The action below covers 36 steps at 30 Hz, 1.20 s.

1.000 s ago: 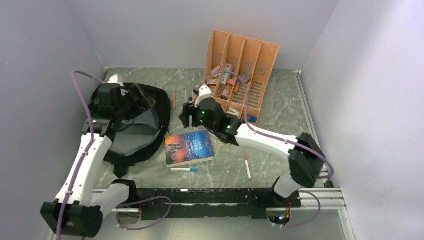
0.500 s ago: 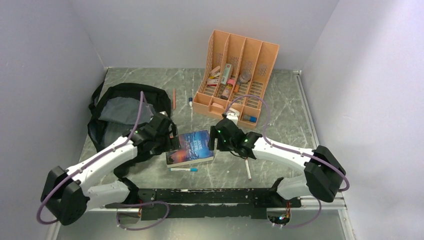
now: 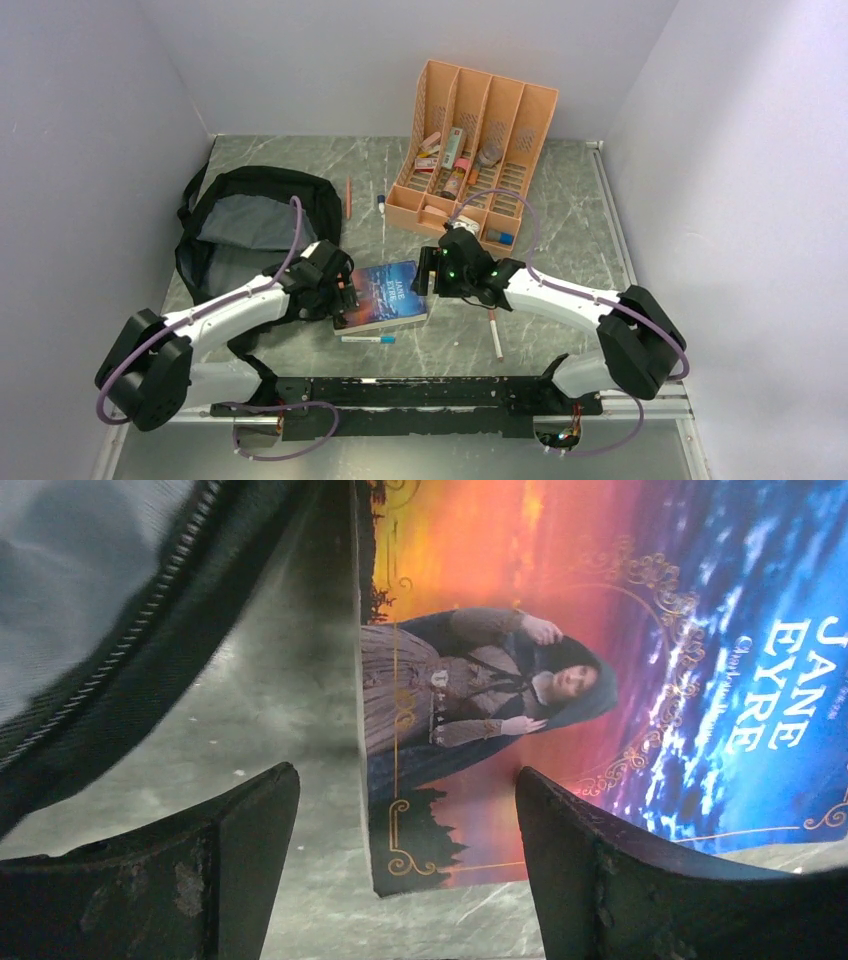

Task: Pack the student bag
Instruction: Pick up the book from the center of the board.

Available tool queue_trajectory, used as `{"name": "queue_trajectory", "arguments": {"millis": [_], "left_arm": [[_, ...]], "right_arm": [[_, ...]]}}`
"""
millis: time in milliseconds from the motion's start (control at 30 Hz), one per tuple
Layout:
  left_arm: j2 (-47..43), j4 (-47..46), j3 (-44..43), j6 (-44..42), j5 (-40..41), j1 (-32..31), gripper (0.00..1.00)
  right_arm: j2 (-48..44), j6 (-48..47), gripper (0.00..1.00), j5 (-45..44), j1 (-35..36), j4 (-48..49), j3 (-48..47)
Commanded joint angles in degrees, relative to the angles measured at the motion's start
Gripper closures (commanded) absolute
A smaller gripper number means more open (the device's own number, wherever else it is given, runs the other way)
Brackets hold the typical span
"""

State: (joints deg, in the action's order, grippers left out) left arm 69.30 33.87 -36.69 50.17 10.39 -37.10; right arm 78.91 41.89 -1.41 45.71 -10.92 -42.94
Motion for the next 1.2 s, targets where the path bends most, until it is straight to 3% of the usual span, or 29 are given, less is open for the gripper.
{"name": "queue_trajectory", "arguments": {"millis": [0, 200, 433, 567, 733, 1000, 1167], "left_arm": [[2.68, -8.15, 4.07, 1.43, -5.00, 0.36, 0.18], [2.64, -12.50, 7.47, 2.24, -6.24, 0.44, 0.28], [4.83, -14.34, 10.62, 2.61, -7.31, 1.30, 0.49], [5.25, -16.33, 14.15, 2.91, -9.11, 3.46, 0.65], [4.20, -18.48, 17.81, 2.27, -9.87, 6.35, 0.95], [4.71, -26.52, 23.59, 1.85, -15.12, 9.85, 0.95], [6.74, -26.49, 22.48, 0.87, -14.64, 9.57, 0.95]], "right_arm": [[1.20, -2.77, 0.21, 4.37, -1.04, 3.08, 0.48], [2.86, -5.11, 0.21, 5.25, -2.84, 2.83, -0.07], [5.02, -7.25, 0.21, 9.56, -5.69, 3.97, -0.27], [6.76, -8.91, 0.21, 12.30, -7.40, 4.73, -0.51], [8.04, -9.36, 0.21, 14.00, -10.06, 4.59, -0.68], [7.37, -9.79, 0.20, 15.95, -15.00, 4.98, 0.14], [8.97, -9.83, 0.19, 20.68, -17.19, 7.77, 0.31]]}}
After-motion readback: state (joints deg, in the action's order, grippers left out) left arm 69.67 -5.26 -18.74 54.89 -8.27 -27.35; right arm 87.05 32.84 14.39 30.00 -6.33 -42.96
